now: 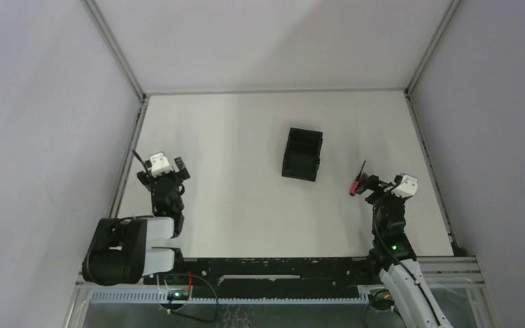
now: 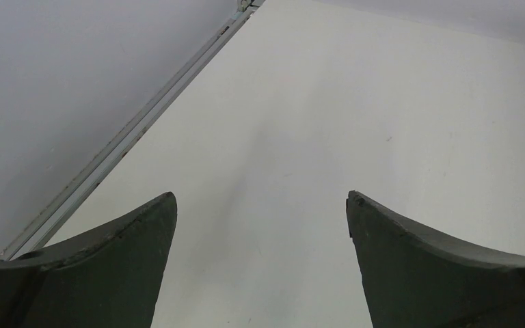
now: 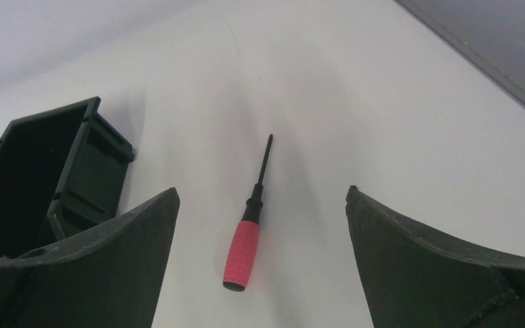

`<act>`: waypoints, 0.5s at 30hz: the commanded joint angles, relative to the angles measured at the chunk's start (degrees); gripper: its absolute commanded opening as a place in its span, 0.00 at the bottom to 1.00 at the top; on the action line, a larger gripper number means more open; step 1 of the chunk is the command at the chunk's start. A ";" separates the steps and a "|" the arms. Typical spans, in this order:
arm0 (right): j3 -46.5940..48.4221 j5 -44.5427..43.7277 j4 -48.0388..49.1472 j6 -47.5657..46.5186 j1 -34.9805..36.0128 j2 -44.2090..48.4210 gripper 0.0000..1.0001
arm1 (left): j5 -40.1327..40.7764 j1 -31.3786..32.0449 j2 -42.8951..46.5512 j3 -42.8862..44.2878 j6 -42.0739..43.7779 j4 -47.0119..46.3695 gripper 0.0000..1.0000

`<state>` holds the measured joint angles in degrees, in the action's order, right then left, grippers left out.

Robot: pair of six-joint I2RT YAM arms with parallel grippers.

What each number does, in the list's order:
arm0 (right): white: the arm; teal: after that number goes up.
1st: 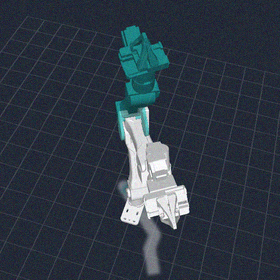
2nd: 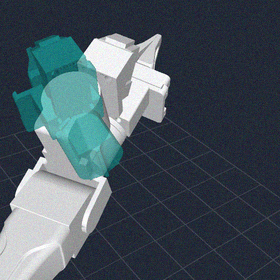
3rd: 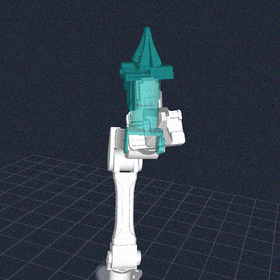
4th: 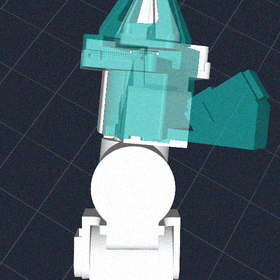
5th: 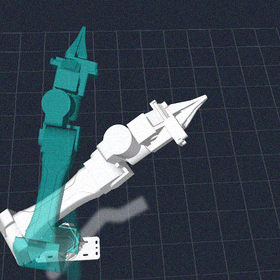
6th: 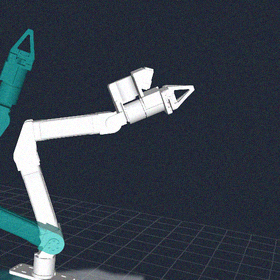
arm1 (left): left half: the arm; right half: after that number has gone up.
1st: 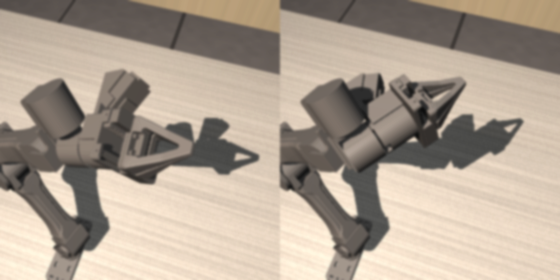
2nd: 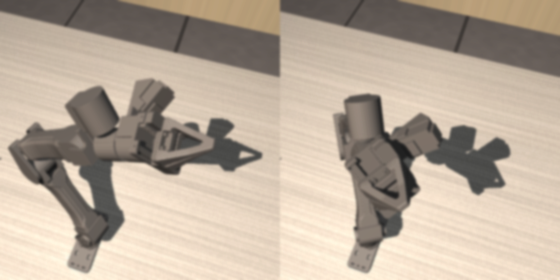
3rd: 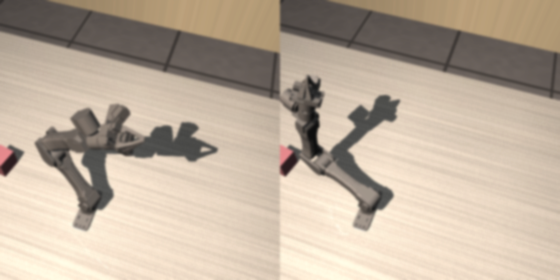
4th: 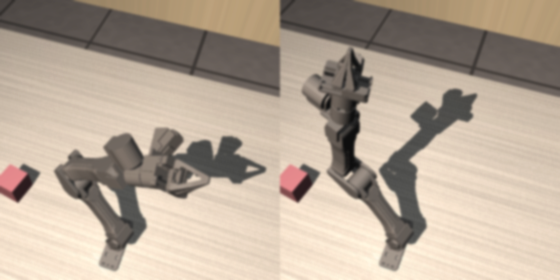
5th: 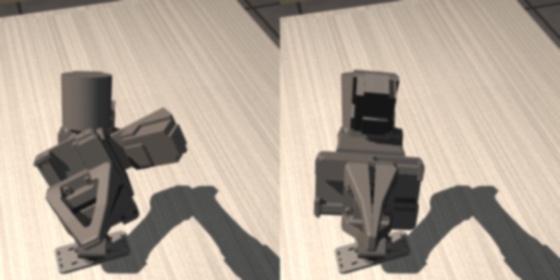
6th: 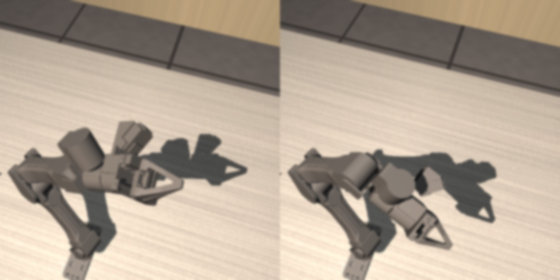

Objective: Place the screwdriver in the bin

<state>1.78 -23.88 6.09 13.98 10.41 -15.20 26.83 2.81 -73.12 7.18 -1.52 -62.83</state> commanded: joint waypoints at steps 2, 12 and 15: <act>9.03 -2.43 -2.78 6.31 -0.85 -3.14 1.00 | -0.11 -0.31 0.34 2.59 0.11 -1.33 0.98; 48.63 17.41 -30.16 7.55 -7.07 -41.43 0.93 | -0.10 -0.31 0.33 2.63 0.12 -1.33 0.98; 60.14 16.96 -41.07 6.92 -7.14 -56.36 0.89 | -0.11 -0.31 0.34 2.60 0.11 -1.33 0.98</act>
<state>51.86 -11.27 -15.59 19.99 3.70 -57.23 26.83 2.81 -73.12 7.20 -1.52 -62.83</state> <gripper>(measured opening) 0.901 0.985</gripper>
